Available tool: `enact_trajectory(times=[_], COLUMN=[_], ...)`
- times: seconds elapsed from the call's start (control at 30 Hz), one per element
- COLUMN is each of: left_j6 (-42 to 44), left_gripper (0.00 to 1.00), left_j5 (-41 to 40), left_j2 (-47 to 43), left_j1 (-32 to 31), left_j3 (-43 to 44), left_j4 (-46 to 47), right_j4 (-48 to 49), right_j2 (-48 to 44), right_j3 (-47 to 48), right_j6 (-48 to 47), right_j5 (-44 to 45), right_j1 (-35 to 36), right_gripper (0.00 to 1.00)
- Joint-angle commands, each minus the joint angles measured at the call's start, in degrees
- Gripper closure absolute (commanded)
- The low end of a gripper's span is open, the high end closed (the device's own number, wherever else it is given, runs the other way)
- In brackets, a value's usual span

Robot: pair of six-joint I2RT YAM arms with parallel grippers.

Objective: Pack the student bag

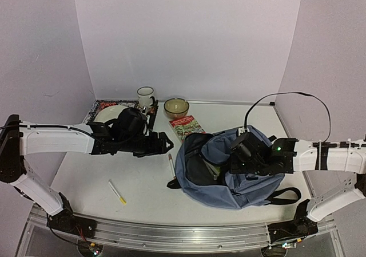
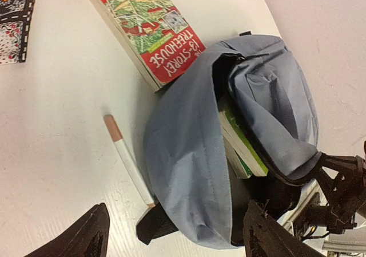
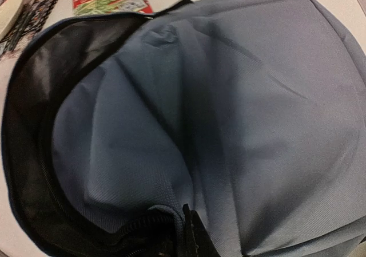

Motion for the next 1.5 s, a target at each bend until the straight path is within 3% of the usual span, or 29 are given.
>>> enact_trajectory(times=[0.0, 0.2, 0.4, 0.6, 0.77, 1.0, 1.47], left_j6=[-1.06, -1.47, -1.42, -1.40, -2.17, -2.24, -2.77], left_gripper=[0.18, 0.18, 0.19, 0.23, 0.23, 0.22, 0.19], left_j5=[-0.15, 2.17, 4.86, 6.13, 7.59, 7.65, 5.54], left_j2=[-1.85, 1.31, 6.01, 8.69, 8.64, 4.97, -4.02], left_j1=[1.03, 1.32, 1.85, 2.01, 4.58, 8.26, 12.33], left_j3=[-0.25, 1.24, 4.44, 5.38, 3.46, -0.62, -10.24], left_j4=[0.21, 0.78, 2.40, 3.92, 4.68, 4.78, 4.26], right_j4=[-8.15, -20.00, -19.54, -11.15, -9.34, -8.85, -1.84], right_j2=[-1.41, -7.48, -14.02, -18.16, -17.32, -4.85, 33.82], right_j3=[-4.73, -5.81, -5.16, -0.67, 5.82, 17.70, 44.37], right_j6=[9.43, 18.21, 11.90, -7.09, -14.77, -21.93, -27.83], right_j5=[-2.22, 4.20, 6.09, -6.28, -16.67, -25.74, -24.42], right_j1=[-4.30, -9.44, -12.32, -12.35, -12.30, -12.32, -18.78], right_gripper=[0.93, 0.90, 0.83, 0.51, 0.32, 0.12, 0.13])
